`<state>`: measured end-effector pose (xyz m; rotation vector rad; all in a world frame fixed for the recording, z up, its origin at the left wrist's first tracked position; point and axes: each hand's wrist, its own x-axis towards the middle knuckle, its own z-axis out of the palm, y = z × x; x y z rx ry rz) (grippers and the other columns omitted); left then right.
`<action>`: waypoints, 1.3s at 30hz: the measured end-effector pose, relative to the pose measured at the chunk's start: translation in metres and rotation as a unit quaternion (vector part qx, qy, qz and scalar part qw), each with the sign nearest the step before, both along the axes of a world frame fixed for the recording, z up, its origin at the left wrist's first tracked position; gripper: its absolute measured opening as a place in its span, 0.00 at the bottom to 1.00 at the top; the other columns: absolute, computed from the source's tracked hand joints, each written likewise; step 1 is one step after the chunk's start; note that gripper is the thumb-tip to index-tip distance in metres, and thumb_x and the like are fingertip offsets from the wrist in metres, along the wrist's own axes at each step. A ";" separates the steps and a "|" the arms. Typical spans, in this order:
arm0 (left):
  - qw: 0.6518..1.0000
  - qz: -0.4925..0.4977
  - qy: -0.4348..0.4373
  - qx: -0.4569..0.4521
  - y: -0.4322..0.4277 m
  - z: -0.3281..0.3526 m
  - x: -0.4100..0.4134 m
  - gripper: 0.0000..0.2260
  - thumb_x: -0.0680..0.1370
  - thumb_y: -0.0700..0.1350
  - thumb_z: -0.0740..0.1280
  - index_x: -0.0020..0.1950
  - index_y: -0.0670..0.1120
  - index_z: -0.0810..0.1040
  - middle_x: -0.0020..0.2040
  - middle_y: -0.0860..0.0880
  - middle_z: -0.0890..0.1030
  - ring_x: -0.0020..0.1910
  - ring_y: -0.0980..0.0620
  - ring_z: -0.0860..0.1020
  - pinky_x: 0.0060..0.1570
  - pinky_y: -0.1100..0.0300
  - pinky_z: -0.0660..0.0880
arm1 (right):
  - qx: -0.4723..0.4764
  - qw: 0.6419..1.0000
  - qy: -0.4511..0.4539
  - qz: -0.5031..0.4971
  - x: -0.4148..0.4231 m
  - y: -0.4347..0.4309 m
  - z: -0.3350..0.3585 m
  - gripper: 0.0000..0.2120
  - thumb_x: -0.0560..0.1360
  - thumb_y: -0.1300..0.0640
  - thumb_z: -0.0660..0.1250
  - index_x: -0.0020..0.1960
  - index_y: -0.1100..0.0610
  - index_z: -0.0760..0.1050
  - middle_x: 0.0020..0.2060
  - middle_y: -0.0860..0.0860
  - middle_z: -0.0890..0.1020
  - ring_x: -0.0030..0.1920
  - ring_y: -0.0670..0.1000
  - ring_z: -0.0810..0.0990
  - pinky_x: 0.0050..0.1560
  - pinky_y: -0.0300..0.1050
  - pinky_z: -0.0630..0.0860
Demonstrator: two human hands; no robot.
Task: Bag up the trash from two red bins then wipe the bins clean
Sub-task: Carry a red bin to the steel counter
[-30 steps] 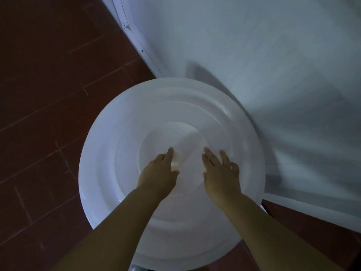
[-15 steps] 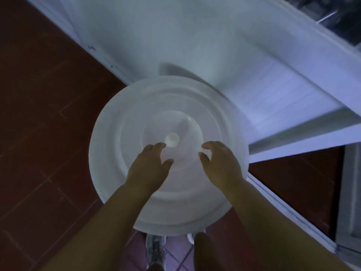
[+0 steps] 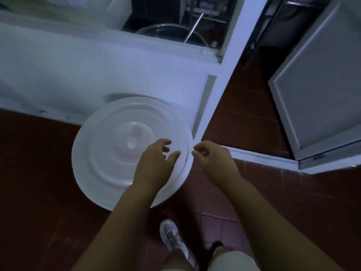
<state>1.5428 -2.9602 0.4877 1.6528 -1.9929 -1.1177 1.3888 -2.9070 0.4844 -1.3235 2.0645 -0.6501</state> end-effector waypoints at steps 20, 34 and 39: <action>0.939 -0.324 0.107 -0.053 0.332 0.128 -0.322 0.13 0.75 0.52 0.69 0.58 0.53 0.77 0.52 0.56 0.80 0.45 0.60 0.77 0.48 0.60 0.74 | -0.136 0.920 0.024 -0.367 -0.254 0.437 0.133 0.03 0.75 0.52 0.68 0.47 0.50 0.79 0.37 0.43 0.82 0.39 0.39 0.79 0.39 0.31 0.72; 0.794 -0.584 0.157 -0.061 0.541 0.191 -0.562 0.11 0.74 0.53 0.69 0.55 0.55 0.77 0.49 0.56 0.79 0.43 0.58 0.79 0.48 0.53 0.78 | -0.153 0.775 0.090 -0.607 -0.398 0.671 0.184 0.03 0.75 0.49 0.68 0.47 0.47 0.79 0.35 0.44 0.79 0.34 0.39 0.77 0.33 0.31 0.71; 0.740 -0.644 0.180 -0.070 0.602 0.206 -0.665 0.11 0.74 0.53 0.69 0.56 0.55 0.77 0.50 0.57 0.79 0.44 0.60 0.78 0.43 0.63 0.73 | -0.150 0.723 0.120 -0.663 -0.466 0.732 0.200 0.04 0.75 0.48 0.68 0.47 0.47 0.79 0.37 0.43 0.80 0.34 0.38 0.76 0.33 0.29 0.70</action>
